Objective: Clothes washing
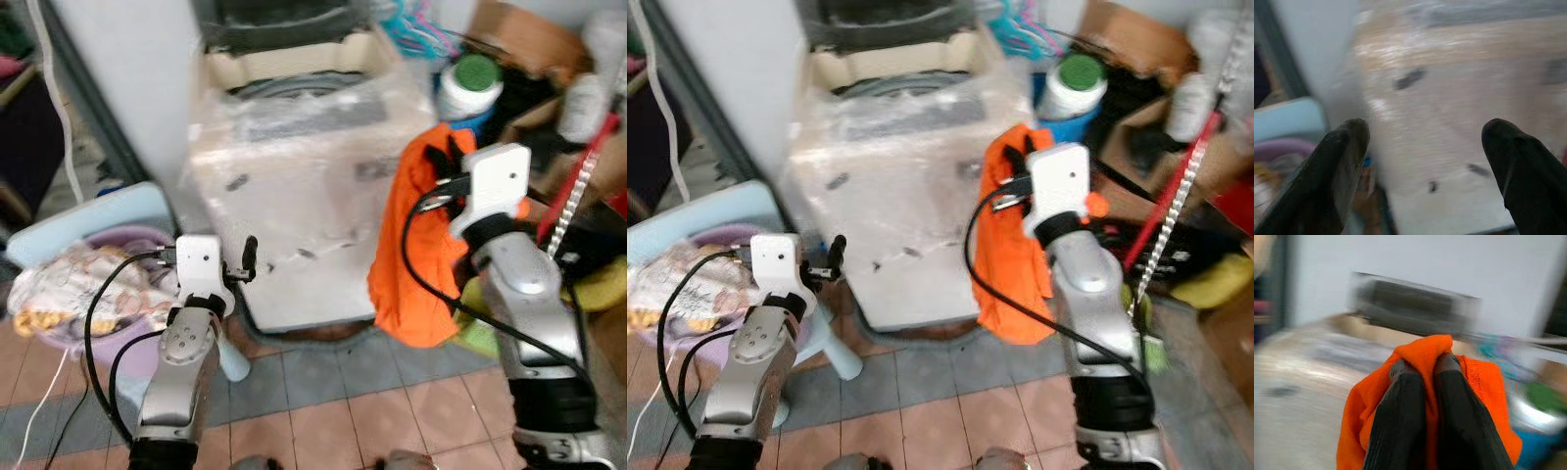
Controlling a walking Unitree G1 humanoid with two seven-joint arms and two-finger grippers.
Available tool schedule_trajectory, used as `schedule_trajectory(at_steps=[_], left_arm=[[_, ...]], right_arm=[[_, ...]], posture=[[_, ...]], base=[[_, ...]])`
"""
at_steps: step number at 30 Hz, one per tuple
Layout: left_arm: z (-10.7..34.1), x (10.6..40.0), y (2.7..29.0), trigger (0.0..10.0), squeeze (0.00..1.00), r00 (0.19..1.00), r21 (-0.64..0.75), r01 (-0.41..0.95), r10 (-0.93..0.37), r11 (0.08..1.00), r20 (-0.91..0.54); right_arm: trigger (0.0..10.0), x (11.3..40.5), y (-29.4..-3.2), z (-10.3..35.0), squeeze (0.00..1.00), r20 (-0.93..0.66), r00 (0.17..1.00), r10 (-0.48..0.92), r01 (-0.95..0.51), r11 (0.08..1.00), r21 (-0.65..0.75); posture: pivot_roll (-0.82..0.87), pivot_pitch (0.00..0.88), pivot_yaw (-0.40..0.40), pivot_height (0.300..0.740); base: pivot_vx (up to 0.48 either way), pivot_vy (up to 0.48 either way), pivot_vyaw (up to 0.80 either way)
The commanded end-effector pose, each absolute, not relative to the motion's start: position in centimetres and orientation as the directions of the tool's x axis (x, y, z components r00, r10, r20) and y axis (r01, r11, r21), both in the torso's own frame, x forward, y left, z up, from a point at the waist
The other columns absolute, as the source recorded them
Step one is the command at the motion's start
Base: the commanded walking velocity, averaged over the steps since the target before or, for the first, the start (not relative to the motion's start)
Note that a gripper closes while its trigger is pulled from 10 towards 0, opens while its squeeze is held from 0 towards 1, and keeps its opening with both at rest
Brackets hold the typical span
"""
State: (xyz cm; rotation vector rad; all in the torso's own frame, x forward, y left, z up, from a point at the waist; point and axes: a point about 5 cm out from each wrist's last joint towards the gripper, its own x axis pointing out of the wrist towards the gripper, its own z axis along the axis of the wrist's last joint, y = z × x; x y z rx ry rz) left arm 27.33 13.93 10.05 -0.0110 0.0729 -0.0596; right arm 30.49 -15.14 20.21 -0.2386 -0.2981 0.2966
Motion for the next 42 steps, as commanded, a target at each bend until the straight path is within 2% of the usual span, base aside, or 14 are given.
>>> schedule_trajectory(at_steps=[1, 6, 18, 23, 24, 26, 28, 29, 34, 35, 37, 40, 41, 42], left_arm=[[9.8, 27.3, 14.5, 10.0, 0.00, 0.996, -0.009, 0.035, -0.036, 0.999, -0.083], [9.8, 27.4, 14.5, 10.0, 0.00, 0.996, -0.011, 0.036, -0.037, 0.999, -0.084], [9.9, 27.8, 14.0, 10.0, 0.00, 0.996, -0.016, 0.048, -0.049, 0.999, -0.078], [9.9, 28.2, 13.6, 10.0, 0.00, 0.995, -0.018, 0.063, -0.064, 0.998, -0.082], [9.9, 28.2, 13.6, 10.0, 0.00, 0.995, -0.018, 0.063, -0.064, 0.998, -0.082], [9.8, 28.3, 13.4, 10.0, 0.00, 0.994, -0.018, 0.067, -0.068, 0.998, -0.083], [9.8, 28.4, 13.3, 10.0, 0.00, 0.994, -0.017, 0.069, -0.070, 0.997, -0.083], [9.8, 28.4, 13.2, 10.0, 0.00, 0.994, -0.015, 0.066, -0.067, 0.998, -0.082], [9.8, 28.4, 13.3, 10.0, 0.00, 0.996, -0.015, 0.047, -0.048, 0.999, -0.077], [9.8, 28.4, 13.4, 10.0, 0.00, 0.996, -0.016, 0.040, -0.041, 0.999, -0.076], [9.8, 28.3, 13.5, 10.0, 0.00, 0.997, -0.018, 0.028, -0.029, 0.999, -0.075], [9.8, 28.3, 13.5, 10.0, 0.00, 0.997, -0.017, 0.024, -0.026, 1.000, -0.074], [9.8, 28.3, 13.5, 10.0, 0.00, 0.997, -0.016, 0.027, -0.028, 1.000, -0.075], [9.8, 28.3, 13.5, 10.0, 0.00, 0.997, -0.016, 0.027, -0.028, 1.000, -0.075]], right_arm=[[10.0, 30.5, -14.6, 21.6, 0.00, 0.306, 0.886, 0.349, -0.265, 0.921, -0.286], [10.0, 30.7, -14.8, 21.8, 0.00, 0.312, 0.884, 0.349, -0.265, 0.922, -0.283], [10.0, 32.6, -15.1, 24.5, 0.00, 0.362, 0.854, 0.374, -0.257, 0.908, -0.332], [10.0, 35.7, -15.5, 30.7, 0.00, 0.465, 0.801, 0.377, -0.201, 0.901, -0.384], [10.0, 35.7, -15.5, 30.7, 0.00, 0.465, 0.801, 0.377, -0.201, 0.901, -0.384], [10.0, 37.1, -16.2, 36.2, 0.00, 0.564, 0.759, 0.325, -0.129, 0.924, -0.359], [10.0, 37.2, -16.6, 40.1, 0.00, 0.641, 0.712, 0.287, -0.056, 0.933, -0.355], [10.0, 36.6, -17.0, 43.0, 0.00, 0.715, 0.656, 0.242, 0.017, 0.942, -0.335], [10.0, 35.8, -17.6, 45.3, 0.00, 0.795, 0.576, 0.187, 0.140, 0.936, -0.322], [10.0, 36.0, -17.9, 44.7, 0.00, 0.793, 0.587, 0.164, 0.161, 0.936, -0.312], [10.0, 37.1, -18.0, 41.5, 0.00, 0.733, 0.663, 0.154, 0.171, 0.922, -0.349], [10.0, 37.5, -17.9, 40.4, 0.00, 0.707, 0.688, 0.163, 0.164, 0.914, -0.370], [10.0, 39.0, -17.8, 35.0, 0.00, 0.552, 0.816, 0.174, 0.066, 0.920, -0.387], [10.0, 39.0, -17.8, 35.0, 0.00, 0.552, 0.816, 0.174, 0.066, 0.920, -0.387]], posture=[[-0.09, 0.005, 0.106, 0.740], [-0.09, 0.003, 0.105, 0.740], [-0.10, 0.000, 0.105, 0.740], [-0.11, 0.000, 0.106, 0.740], [-0.11, 0.000, 0.106, 0.740], [-0.11, 0.000, 0.106, 0.740], [-0.11, 0.000, 0.102, 0.740], [-0.11, 0.000, 0.096, 0.740], [-0.10, 0.000, 0.084, 0.740], [-0.10, 0.000, 0.080, 0.740], [-0.10, 0.000, 0.078, 0.740], [-0.10, 0.000, 0.078, 0.740], [-0.10, 0.000, 0.082, 0.740], [-0.10, 0.000, 0.082, 0.740]], base=[[0.446, 0.000, 0.80], [0.436, 0.000, 0.64], [0.438, 0.000, 0.00], [0.000, 0.000, 0.00], [0.000, 0.000, 0.00], [0.000, 0.000, 0.00], [0.000, 0.000, 0.00], [0.000, 0.000, 0.00], [0.000, 0.000, 0.00], [0.000, 0.000, 0.00], [0.000, 0.000, 0.00], [0.000, 0.000, 0.00], [0.000, 0.000, 0.00], [0.000, 0.000, 0.00]])
